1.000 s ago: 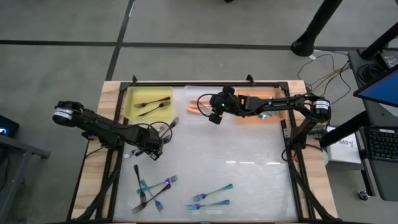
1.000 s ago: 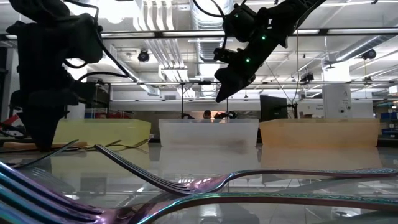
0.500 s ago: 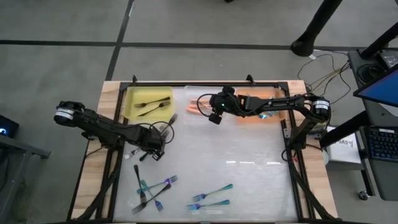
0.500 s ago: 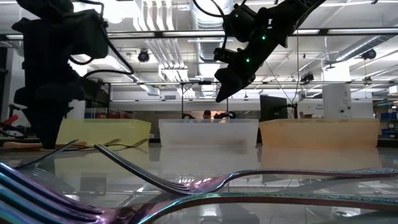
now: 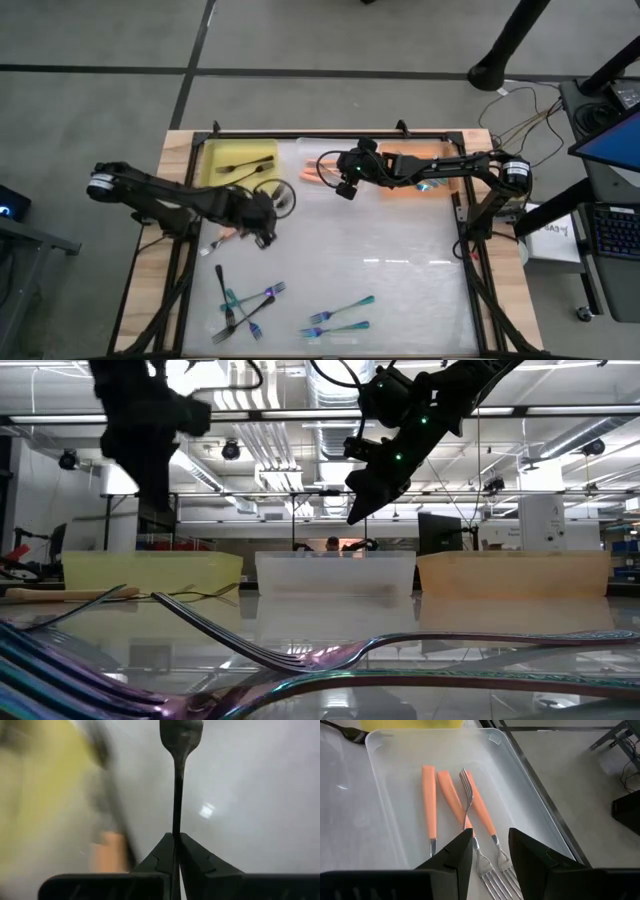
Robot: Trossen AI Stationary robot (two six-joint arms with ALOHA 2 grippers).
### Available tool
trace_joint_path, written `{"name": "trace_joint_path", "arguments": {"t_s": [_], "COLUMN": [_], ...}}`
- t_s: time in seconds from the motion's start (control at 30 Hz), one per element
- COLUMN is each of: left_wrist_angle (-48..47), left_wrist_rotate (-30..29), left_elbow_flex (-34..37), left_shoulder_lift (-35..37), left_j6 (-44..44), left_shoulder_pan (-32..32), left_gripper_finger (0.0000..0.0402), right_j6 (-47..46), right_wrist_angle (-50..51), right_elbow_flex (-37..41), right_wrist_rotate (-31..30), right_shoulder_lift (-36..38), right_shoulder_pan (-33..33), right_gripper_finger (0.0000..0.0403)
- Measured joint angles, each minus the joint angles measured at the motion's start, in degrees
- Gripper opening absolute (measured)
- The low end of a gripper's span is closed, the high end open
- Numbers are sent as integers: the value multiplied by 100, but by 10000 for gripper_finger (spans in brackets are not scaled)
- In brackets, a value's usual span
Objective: Sort silverware by color (type)
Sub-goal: Put the black fork into the yellow bin
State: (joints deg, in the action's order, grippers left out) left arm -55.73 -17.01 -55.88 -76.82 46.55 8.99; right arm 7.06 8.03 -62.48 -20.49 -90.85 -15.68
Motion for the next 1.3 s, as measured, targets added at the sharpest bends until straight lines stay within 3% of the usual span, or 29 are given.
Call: {"name": "trace_joint_path", "arguments": {"t_s": [0.2, 0.33, 0.47, 0.6, 0.83, 1.1, 1.3], "left_wrist_angle": [-1607, -1874, -1732, -1382, -139, 335, 359], "left_wrist_rotate": [-2018, -2620, -2643, -2574, -1452, -1196, -1196], "left_elbow_flex": [-904, -1081, -892, -510, 50, 389, 328], "left_shoulder_lift": [0, 2, 4, 3, 2, -35, -164], "left_j6": [-510, -1236, -2352, -2940, -3850, -3751, -3697], "left_shoulder_pan": [-462, -1043, -1840, -2741, -3931, -4137, -4140], "left_gripper_finger": [1, 1, 0, 0, 0, 4, 37], "right_j6": [-1, -1, -1, -1, 24, 107, 105], "right_wrist_angle": [4, 18, 21, 23, 25, 94, 92], "right_elbow_flex": [0, 0, 0, 0, 0, 0, 0], "right_wrist_rotate": [-2, -2, -2, -2, -1, -2, -1], "right_shoulder_lift": [0, 0, 0, 0, 0, 0, 0], "right_shoulder_pan": [1, 0, 0, 0, 2, 2, 0], "right_gripper_finger": [118, 118, 118, 118, 118, 118, 118]}}
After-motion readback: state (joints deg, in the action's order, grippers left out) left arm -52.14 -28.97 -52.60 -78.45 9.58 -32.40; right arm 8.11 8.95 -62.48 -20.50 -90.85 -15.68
